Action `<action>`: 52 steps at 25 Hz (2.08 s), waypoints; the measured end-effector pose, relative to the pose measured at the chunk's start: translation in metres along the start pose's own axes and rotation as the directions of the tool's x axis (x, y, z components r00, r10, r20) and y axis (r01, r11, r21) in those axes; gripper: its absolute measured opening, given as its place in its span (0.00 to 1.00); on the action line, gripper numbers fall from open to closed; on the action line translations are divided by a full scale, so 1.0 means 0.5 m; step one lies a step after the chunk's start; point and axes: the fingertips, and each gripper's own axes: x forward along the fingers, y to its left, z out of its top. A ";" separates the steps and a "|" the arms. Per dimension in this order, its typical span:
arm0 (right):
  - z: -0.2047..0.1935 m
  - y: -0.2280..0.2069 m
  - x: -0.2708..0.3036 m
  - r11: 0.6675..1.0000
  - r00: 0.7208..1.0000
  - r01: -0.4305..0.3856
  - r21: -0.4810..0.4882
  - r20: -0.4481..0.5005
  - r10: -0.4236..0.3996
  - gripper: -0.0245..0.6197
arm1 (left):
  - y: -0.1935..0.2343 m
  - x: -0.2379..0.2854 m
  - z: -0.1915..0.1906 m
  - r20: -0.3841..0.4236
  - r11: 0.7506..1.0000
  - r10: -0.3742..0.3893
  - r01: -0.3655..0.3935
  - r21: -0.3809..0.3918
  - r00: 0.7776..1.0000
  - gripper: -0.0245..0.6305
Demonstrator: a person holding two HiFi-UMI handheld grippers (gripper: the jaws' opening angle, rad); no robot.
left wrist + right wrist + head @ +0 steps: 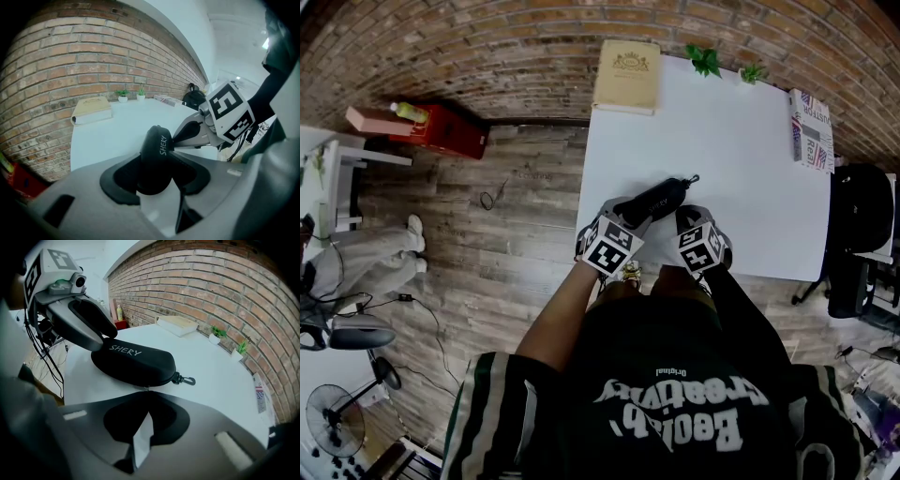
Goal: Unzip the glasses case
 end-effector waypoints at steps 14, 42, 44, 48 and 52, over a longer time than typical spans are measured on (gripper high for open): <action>-0.001 -0.023 0.004 1.000 1.000 0.010 -0.027 -0.005 -0.010 0.06 | 0.000 -0.001 -0.001 -0.002 1.000 0.000 0.000 0.000 1.000 0.33; 0.019 -0.084 0.023 0.990 0.999 0.039 -0.136 -0.018 -0.042 0.06 | -0.002 0.000 -0.001 -0.023 1.000 0.010 -0.010 0.013 1.000 0.33; 0.022 -0.089 0.026 0.990 0.999 0.035 -0.135 -0.020 -0.038 0.06 | -0.003 0.001 -0.001 -0.027 1.000 0.009 -0.009 0.016 1.000 0.33; 0.027 -0.088 0.029 0.989 0.999 0.022 -0.148 -0.021 -0.026 0.06 | -0.003 0.001 -0.001 -0.036 1.000 0.019 -0.019 0.000 0.999 0.33; 0.017 -0.086 0.018 0.989 1.000 0.016 -0.146 -0.018 -0.019 0.06 | -0.001 -0.005 -0.001 -0.073 0.999 0.038 -0.039 -0.010 0.997 0.33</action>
